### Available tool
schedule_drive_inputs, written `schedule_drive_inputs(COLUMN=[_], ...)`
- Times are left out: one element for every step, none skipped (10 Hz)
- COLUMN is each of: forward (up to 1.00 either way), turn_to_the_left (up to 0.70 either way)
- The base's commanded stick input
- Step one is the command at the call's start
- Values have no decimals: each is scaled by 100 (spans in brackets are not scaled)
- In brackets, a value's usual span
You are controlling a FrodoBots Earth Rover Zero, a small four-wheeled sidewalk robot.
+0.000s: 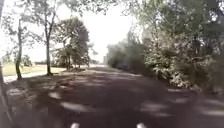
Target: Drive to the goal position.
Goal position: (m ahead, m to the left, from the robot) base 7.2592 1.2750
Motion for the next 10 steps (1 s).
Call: schedule_drive_inputs(forward=[70,70,70,70,70,70,70,70,70,70], turn_to_the_left=[0,0,0,0,0,0,0,0,0,0])
